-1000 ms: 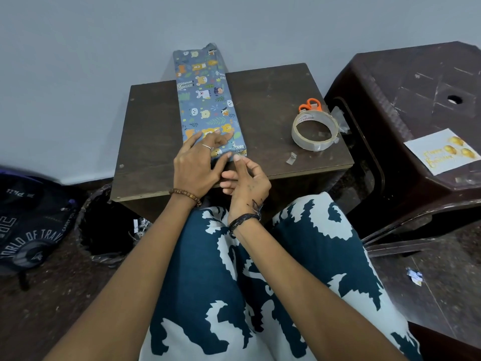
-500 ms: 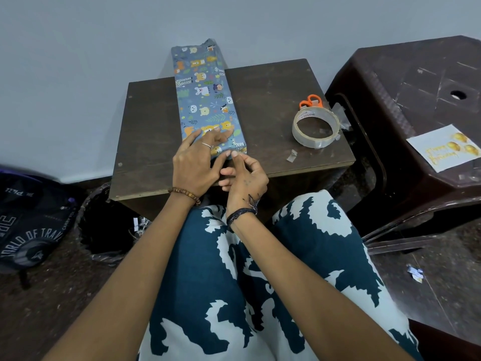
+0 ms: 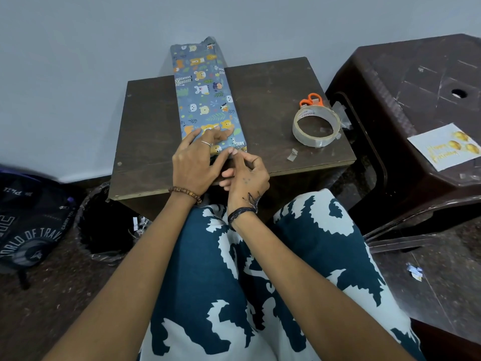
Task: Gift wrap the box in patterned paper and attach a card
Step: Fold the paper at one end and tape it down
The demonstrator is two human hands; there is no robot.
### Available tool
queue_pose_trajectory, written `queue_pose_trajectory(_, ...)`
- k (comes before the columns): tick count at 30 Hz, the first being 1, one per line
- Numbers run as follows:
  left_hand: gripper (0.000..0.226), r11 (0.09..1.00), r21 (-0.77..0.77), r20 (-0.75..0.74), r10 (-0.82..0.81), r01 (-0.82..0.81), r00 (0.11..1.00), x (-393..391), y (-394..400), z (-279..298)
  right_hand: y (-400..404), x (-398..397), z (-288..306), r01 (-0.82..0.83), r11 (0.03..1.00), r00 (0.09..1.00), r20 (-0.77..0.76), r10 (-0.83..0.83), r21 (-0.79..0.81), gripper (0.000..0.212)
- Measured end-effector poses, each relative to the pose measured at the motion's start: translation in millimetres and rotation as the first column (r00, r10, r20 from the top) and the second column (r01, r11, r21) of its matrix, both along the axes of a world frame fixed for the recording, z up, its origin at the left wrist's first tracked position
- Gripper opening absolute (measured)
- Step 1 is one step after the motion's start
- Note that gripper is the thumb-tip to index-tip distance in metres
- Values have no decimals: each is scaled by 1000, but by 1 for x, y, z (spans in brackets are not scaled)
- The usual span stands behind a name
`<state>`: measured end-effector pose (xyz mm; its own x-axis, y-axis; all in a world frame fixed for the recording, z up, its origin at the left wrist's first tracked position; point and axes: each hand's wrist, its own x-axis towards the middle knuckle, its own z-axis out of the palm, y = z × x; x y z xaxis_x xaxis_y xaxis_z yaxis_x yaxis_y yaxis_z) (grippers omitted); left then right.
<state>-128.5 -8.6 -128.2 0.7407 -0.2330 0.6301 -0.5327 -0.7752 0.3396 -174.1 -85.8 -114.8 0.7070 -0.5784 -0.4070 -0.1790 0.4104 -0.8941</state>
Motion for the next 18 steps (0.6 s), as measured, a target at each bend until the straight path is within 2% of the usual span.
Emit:
queue_pose_trajectory(5,37,997,67,-17,25,-23,1000,4,1,-5,-1,0,-2,1,1000,1000,17,-1,-23,9)
queue_pose_trajectory(11,31,999,39,112,24,-29,993,4,-2,-4,-2,-1,-4,5,997,999,51,-1,-77,7)
queue_pose_trajectory(14,31,999,34,127,18,-22,992,4,-2,-4,-8,-1,-1,17,1000,999,44,-17,-3,25)
queue_pose_trajectory(16,31,999,41,145,18,-24,989,4,-2,-3,-15,0,1,-27,1000,999,40,27,11,31)
queue_pose_trajectory(18,31,998,56,175,14,-24,984,3,-2,-2,-24,1,3,-127,988,991,17,129,-92,22)
